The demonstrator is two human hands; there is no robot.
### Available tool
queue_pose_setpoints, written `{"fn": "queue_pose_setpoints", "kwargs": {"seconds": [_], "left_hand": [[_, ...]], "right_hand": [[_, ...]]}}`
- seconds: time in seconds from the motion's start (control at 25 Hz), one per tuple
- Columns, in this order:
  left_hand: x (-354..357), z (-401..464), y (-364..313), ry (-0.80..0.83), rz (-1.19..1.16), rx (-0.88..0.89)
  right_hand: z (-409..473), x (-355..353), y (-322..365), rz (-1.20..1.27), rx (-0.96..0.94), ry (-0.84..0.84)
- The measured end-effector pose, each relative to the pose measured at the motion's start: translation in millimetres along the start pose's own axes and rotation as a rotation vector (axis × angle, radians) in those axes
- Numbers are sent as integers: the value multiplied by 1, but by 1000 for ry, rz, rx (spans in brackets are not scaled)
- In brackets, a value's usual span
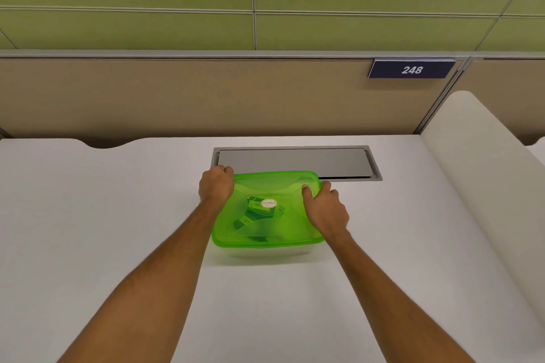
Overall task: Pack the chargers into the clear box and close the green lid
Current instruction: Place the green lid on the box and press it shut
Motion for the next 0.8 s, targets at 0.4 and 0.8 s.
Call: {"fn": "queue_pose_setpoints", "kwargs": {"seconds": [0.4, 0.8], "left_hand": [[-7, -9, -3, -93, 47, -5], [-9, -11, -9, -97, 45, 27]], "right_hand": [[58, -11, 33, -38, -11, 84], [88, -4, 42, -82, -4, 245]]}}
Point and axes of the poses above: each hand's wrist, its own z-axis towards the middle knuckle, its own x-axis out of the palm, y = z × x, the point moved 9 cm from there along z, towards the middle knuckle, and after that the axes turned 13 degrees about y, right-handed, at the moved point
